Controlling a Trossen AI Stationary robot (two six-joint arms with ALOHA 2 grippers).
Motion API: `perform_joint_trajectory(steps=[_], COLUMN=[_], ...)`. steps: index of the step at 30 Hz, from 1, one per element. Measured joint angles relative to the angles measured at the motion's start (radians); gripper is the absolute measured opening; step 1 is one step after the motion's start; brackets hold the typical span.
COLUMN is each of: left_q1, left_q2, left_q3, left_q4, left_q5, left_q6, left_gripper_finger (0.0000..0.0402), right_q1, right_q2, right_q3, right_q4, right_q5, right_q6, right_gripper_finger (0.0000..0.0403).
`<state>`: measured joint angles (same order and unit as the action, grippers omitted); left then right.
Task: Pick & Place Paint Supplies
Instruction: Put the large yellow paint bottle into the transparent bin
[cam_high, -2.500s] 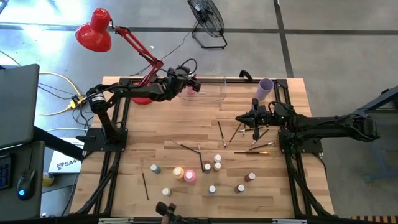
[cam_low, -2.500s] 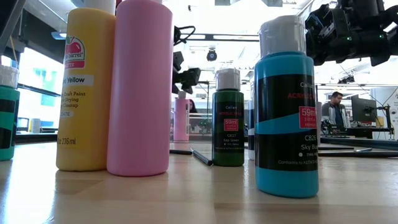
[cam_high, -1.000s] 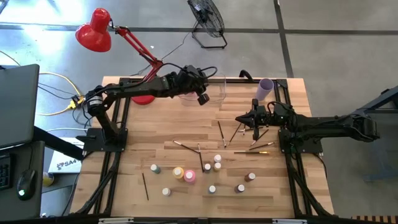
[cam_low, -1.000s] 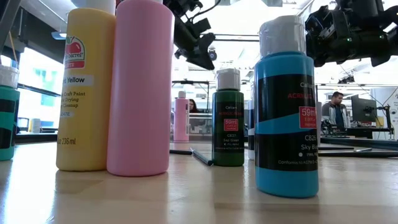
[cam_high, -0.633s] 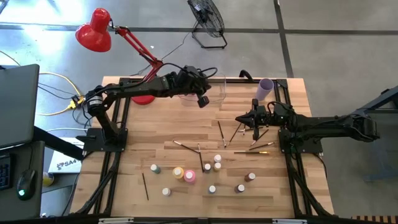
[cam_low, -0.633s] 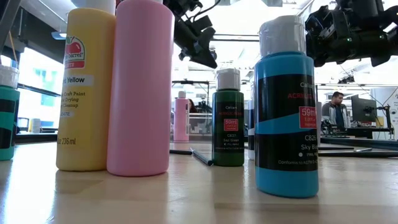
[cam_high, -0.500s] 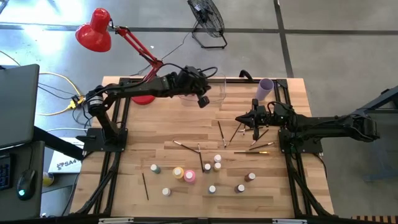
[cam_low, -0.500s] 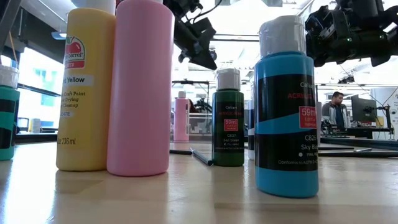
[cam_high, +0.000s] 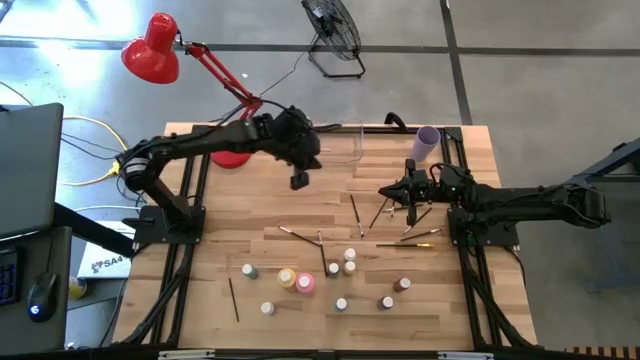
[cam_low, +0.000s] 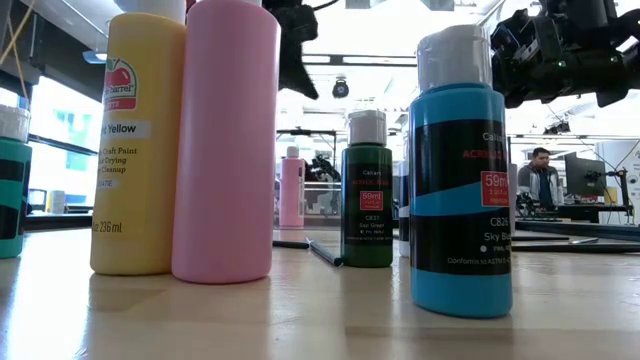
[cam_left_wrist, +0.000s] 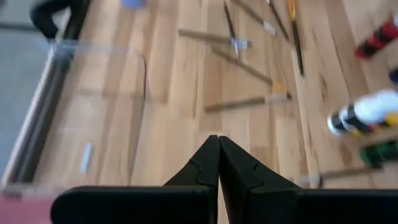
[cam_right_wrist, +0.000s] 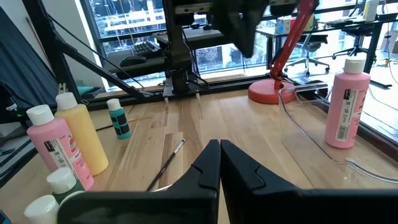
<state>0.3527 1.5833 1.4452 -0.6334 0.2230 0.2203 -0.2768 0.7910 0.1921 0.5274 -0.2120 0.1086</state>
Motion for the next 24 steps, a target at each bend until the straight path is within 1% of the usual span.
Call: perform_joint_trajectory(steps=[2,6,12,14,17,21,23,24], left_q1=[-0.018,-0.079,-0.161,-0.168,-0.170,-0.170,-0.170,-0.170], left_q2=[-0.019,-0.047,-0.076,-0.093,-0.133,-0.220,-0.274,-0.307], left_q3=[-0.003,-0.002,-0.020,-0.051,-0.136,-0.279,-0.347,-0.382], left_q4=[-0.040,-0.008,0.007,0.014,0.028,0.117,0.202,0.220], left_q5=[-0.007,-0.035,-0.227,-0.261,-0.275,-0.271,-0.270,-0.270], left_q6=[0.000,0.037,0.046,0.033,-0.020,-0.071,-0.089,-0.094], left_gripper_finger=[0.0001,0.0001,0.0000,0.0000,0.0000,0.0000,0.0000,0.0000], right_q1=[0.000,0.000,0.000,0.000,0.000,0.000,0.000,0.000], right_q2=[0.000,0.000,0.000,0.000,0.000,0.000,0.000,0.000], right_q3=[0.000,0.000,0.000,0.000,0.000,0.000,0.000,0.000], right_q4=[0.000,0.000,-0.001,-0.004,-0.014,-0.030,-0.031,-0.031], right_q5=[0.000,0.000,0.000,0.000,0.000,0.003,0.003,0.003], right_q6=[0.000,0.000,0.000,0.000,0.000,0.000,0.000,0.000], right_gripper_finger=[0.0002,0.0002,0.0002,0.0002,0.0002,0.0002,0.0002,0.0002])
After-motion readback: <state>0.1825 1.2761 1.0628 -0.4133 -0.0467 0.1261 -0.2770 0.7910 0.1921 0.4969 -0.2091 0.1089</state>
